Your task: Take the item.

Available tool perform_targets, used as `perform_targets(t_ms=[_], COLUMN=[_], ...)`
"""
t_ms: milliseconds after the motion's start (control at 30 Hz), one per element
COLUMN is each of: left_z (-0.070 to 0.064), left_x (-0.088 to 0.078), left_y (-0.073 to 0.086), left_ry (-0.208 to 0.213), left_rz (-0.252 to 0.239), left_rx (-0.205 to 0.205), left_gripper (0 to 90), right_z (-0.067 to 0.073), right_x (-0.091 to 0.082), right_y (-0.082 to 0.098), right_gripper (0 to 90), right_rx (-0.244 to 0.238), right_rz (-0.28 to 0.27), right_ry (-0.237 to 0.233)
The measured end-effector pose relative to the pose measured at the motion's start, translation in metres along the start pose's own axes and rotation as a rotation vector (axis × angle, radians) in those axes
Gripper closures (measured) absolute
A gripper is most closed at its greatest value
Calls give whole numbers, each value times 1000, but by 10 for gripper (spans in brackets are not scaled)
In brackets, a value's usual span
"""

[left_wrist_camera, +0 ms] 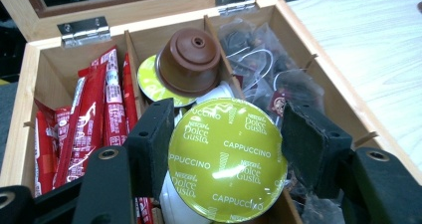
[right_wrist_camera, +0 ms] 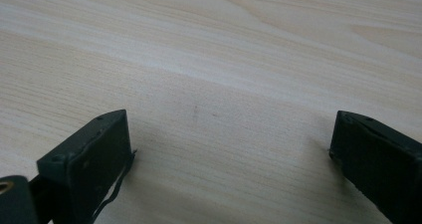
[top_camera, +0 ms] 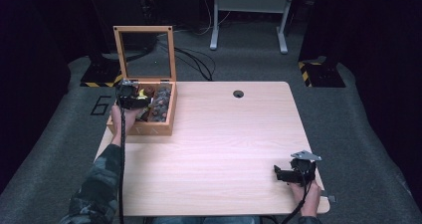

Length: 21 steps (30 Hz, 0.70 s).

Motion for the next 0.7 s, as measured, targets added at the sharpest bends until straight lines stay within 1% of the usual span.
perform_targets(t_ms=[33,200,233,333,433,533,567,667,700], left_z=[-1,-2,-3,-5,-10,-13,-17,-20,-24], left_x=[-2,-7,-10,-13,-18,-22,-25,-28,-30], left_y=[-2,-4,-6,-8,-11,-13,-15,-17,-19], left_ry=[4,8,11,20,30,42,50,56,67], left_rz=[-10,-24,-34,-42,-54,-50,-62,-68,-72], left_rx=[1,-4,-5,-3,7,10,17,27,35], left_gripper=[391,391,391,391,391,391,391,391,391], right_z=[0,0,0,0,1,1,1,1,1], right_x=[0,0,0,0,0,0,0,0,0], right_y=[0,0,0,0,0,0,0,0,0], right_gripper=[21,21,21,21,21,21,21,21,21], right_rx=[0,0,0,5,9,6,6,6,6], right_rz=[0,0,0,-1,3,0,0,2,1], right_ry=[0,0,0,0,1,1,1,1,1])
Point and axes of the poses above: each handheld gripper's, and its own axes: x roughly forward along the jaws, y roughly out of its underside, z roughly to its left, the point moved 5 cm from there along x, roughly forward along the jaws, and after that the axes turned 12 degrees about -z, right-handed, at the moved point
